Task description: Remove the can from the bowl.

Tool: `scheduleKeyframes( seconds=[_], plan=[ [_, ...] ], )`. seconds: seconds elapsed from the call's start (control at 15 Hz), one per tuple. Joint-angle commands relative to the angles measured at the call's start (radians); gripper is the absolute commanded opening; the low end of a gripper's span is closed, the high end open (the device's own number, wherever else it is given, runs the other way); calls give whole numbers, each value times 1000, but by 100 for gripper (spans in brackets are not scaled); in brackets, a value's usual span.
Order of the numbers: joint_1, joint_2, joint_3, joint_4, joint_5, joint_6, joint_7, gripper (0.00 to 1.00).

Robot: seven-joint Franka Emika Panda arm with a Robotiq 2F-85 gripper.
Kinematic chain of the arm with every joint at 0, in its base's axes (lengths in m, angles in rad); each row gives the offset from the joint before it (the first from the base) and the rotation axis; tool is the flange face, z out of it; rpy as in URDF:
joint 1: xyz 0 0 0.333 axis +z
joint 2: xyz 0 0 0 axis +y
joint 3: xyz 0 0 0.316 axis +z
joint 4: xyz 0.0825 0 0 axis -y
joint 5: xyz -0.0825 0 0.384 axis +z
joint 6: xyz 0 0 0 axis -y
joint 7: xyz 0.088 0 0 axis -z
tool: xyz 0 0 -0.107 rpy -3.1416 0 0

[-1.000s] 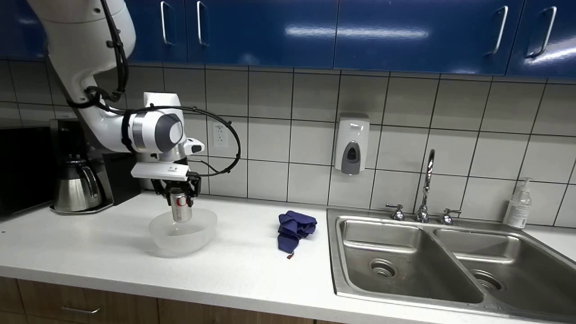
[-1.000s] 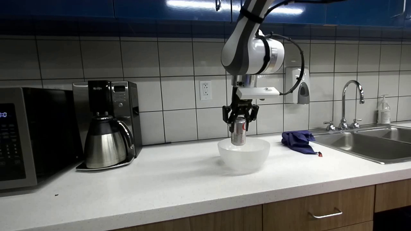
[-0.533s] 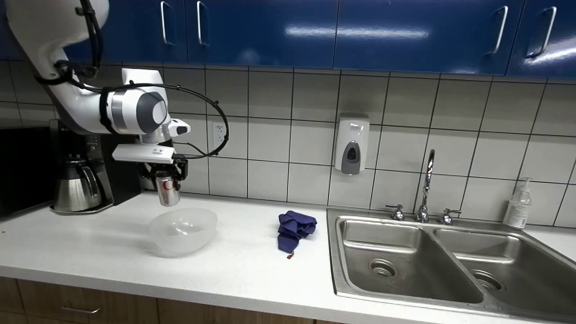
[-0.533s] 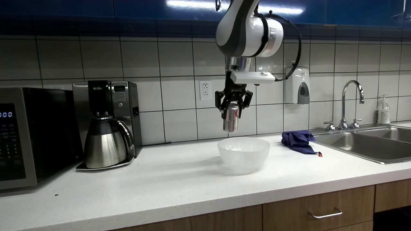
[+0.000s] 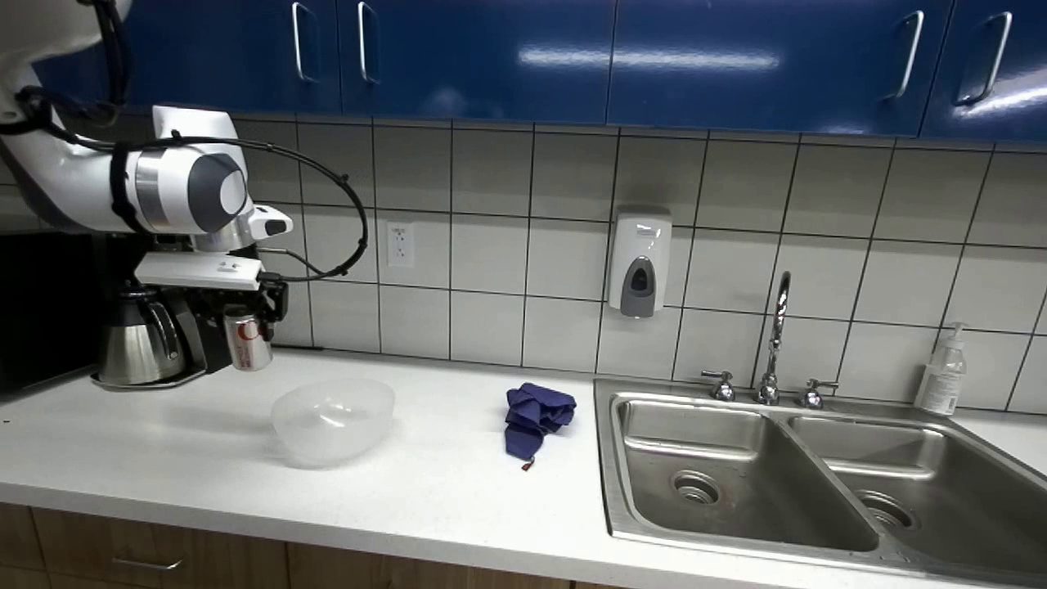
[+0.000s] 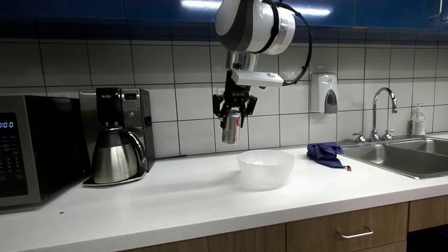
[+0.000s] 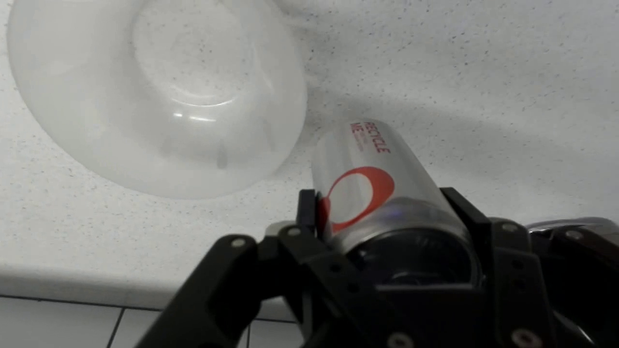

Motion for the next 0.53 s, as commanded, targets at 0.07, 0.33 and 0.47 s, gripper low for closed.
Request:
scheduleKeyframes(
  seconds=[0.07,0.33,0.47],
  plan=[
    [15,-12,41,-12,36,6,4,39],
    [29,26,62,-6,53,21,-1,39],
    [31,54,72,-1,64,29,-15,39]
  ],
)
